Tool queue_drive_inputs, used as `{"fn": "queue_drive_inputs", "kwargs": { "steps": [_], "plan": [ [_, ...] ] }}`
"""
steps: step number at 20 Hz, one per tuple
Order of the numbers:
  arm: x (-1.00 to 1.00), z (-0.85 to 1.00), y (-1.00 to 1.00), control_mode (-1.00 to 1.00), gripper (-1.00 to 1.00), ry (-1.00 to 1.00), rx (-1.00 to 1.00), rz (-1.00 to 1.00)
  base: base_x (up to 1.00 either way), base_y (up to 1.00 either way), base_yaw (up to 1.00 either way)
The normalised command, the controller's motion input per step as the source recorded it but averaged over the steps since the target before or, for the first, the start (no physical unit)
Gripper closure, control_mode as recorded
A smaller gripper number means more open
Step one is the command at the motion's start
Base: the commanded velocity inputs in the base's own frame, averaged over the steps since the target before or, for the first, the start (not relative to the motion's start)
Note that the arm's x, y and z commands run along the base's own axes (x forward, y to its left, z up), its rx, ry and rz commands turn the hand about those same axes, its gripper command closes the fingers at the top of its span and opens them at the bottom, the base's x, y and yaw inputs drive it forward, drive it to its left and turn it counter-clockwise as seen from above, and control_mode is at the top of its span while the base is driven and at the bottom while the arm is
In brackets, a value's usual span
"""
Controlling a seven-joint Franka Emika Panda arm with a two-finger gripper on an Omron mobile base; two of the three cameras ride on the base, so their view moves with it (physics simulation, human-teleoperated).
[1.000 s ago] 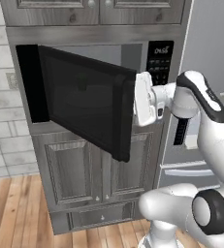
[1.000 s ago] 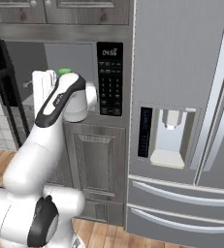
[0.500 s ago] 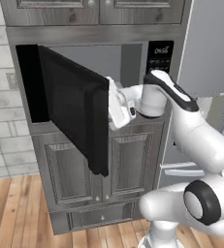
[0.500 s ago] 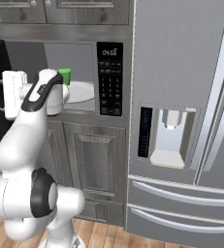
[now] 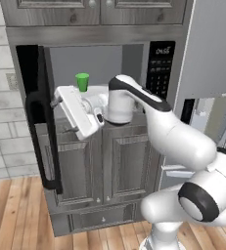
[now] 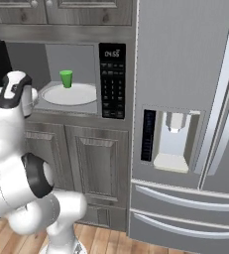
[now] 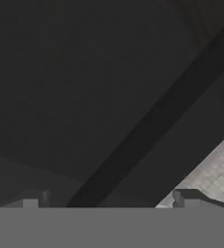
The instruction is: Open the microwave door.
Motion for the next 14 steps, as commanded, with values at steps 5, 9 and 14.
{"fn": "queue_drive_inputs", "kwargs": {
  "steps": [5,9,14],
  "plan": [
    [-0.32,0.04,0.60,-1.00,-1.00,-0.09,-0.06,0.01,0.00,0.00,0.00],
    [0.00,0.00,0.00,-1.00,-1.00,0.00,0.00,0.00,0.00,0.00,0.00],
    [-0.02,0.00,0.30,-1.00,-1.00,-0.02,-0.12,0.00,0.00,0.00,0.00]
  ]
}}
